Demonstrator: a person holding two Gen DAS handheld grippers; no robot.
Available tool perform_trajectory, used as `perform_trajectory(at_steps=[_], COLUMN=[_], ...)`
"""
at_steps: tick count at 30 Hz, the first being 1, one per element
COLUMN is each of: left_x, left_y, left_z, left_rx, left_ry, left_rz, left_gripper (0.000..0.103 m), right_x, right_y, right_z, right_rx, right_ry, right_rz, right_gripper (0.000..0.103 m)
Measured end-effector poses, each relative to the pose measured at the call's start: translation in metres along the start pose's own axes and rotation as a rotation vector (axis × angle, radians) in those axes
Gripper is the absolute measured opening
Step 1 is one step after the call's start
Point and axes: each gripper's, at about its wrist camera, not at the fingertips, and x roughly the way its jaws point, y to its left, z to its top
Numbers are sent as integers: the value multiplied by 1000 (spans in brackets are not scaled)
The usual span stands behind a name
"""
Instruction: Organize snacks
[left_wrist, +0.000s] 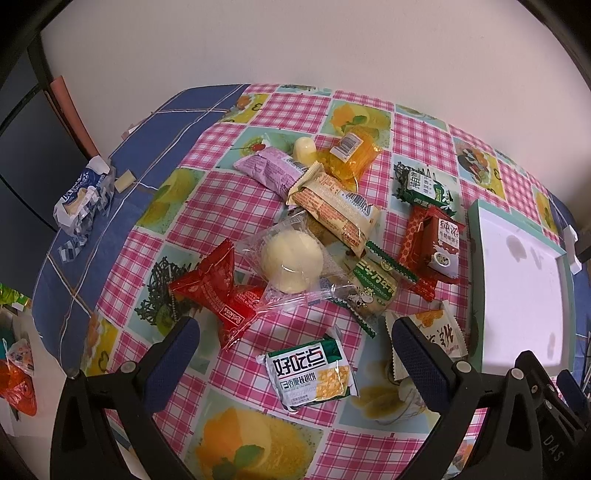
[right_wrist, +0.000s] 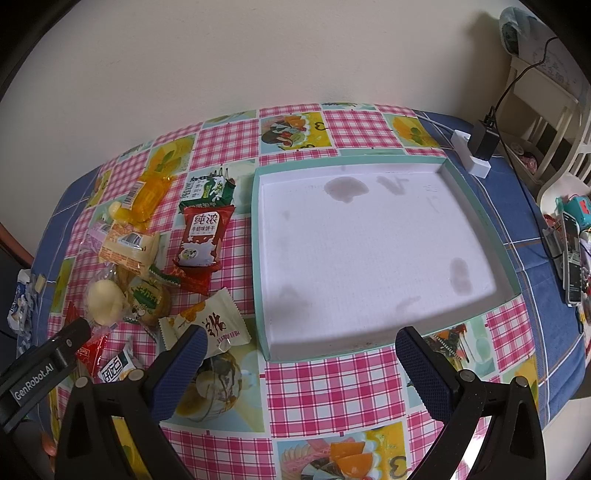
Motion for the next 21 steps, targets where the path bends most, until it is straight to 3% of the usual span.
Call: perform_trajectory(at_steps=[21], left_x=[3], left_y=[1], left_z=[0], left_rx=[-4], left_ry=[18], left_rz=[5], left_gripper=[103], right_x=[1], right_y=[1], right_z=[0], right_rx=[-1], right_ry=[1], right_rz=[-1], right_gripper=[103])
